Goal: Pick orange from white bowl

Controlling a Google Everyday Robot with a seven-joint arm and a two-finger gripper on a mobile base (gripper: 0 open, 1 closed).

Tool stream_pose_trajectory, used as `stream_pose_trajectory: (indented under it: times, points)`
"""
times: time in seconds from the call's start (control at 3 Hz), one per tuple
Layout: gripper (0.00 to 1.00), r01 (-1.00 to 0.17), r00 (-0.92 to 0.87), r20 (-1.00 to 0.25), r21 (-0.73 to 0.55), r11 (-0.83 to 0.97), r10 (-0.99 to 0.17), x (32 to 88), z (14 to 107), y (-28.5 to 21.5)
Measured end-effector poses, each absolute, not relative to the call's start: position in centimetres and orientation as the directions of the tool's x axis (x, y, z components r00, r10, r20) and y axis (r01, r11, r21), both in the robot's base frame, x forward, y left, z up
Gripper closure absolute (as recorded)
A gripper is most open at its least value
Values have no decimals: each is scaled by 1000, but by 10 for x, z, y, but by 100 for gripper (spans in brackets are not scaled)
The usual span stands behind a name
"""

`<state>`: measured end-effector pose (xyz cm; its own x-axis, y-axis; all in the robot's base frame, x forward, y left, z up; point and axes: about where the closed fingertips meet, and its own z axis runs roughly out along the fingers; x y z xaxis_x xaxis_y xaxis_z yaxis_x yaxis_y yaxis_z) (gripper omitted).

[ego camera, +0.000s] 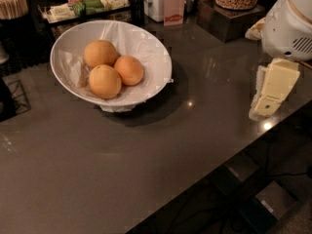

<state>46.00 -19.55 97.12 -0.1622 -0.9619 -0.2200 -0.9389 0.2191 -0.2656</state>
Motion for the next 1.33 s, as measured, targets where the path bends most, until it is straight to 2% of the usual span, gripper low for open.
stream_pose_trajectory:
  times: [0.33,1.0,1.33]
  points:
    - [0,-943,-102,-248,-284,173,-963,484,968,-176]
    - [0,-941,-102,-272,-284,181,-957,493,963,-169]
    - [0,-930,-95,-309,-312,195,-946,516,960,-155]
